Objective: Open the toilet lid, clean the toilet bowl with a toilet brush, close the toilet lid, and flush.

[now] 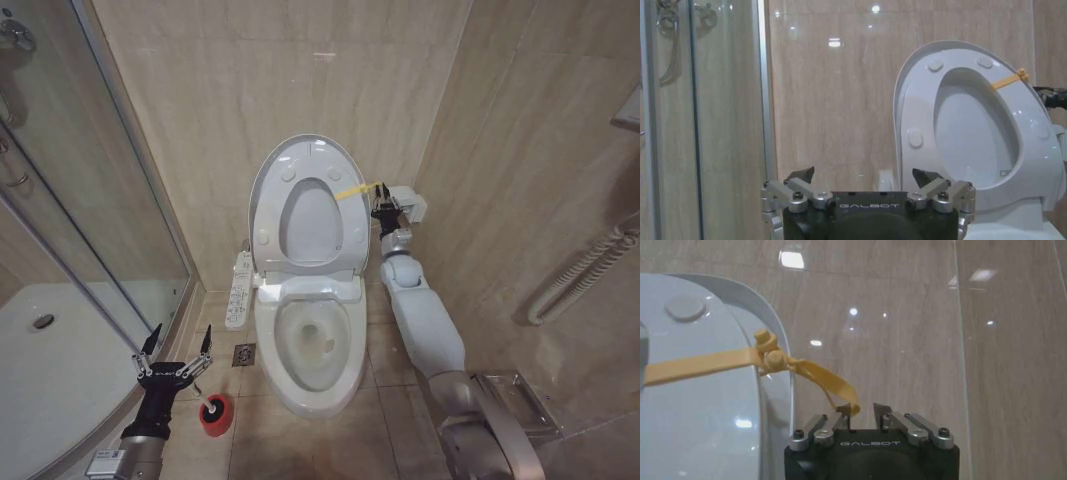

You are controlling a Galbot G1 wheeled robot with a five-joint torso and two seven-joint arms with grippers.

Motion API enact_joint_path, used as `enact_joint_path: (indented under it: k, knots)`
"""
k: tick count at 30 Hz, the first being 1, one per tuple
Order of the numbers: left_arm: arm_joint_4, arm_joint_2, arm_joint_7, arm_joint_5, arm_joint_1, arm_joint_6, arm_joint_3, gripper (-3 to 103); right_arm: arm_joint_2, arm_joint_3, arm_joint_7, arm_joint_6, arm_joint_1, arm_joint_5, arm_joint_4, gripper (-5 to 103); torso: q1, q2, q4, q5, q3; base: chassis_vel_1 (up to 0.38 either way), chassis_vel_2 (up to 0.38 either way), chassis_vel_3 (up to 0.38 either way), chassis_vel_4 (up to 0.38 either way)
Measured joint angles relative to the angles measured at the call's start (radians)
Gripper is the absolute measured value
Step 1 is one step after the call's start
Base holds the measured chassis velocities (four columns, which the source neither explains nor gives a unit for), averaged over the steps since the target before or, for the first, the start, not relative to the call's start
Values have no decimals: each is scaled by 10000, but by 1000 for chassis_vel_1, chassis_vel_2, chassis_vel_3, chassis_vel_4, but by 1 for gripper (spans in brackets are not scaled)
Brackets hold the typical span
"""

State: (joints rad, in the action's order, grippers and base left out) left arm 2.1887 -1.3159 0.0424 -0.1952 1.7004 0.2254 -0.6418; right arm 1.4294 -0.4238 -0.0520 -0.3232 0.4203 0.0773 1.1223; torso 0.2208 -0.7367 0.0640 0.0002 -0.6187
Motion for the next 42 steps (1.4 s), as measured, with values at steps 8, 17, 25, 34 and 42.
enact_joint_path:
  k: [8, 17, 25, 34, 42]
  knots:
    - [0, 0, 0, 0, 0, 0, 0, 99, -273, 120, -69, 145, 678, 315, 1025, 36, -1, 0, 4, -3, 1, 0, 0, 0, 0]
    - [0, 0, 0, 0, 1, 0, 0, 99, -666, 298, -47, 383, 1548, 854, 2229, 63, -2, -1, -1, -3, 1, 0, 0, 0, 0]
    - [1, -1, 0, 0, -1, 0, 0, 99, -911, 225, 6, 393, 2028, 925, 2666, 100, -2, -2, -4, -2, 1, 0, 0, 0, 0]
    - [0, -1, 0, 0, 0, 0, 0, 99, -1049, 223, -57, 330, 2710, 1109, 3334, 100, -2, -2, -2, -1, 1, 0, 0, 0, 0]
    - [0, 0, -1, 0, 0, 1, 0, 99, -1454, 172, -148, 478, 4415, 1636, 5038, 100, -2, -2, 2, -2, 2, 0, 0, 0, 0]
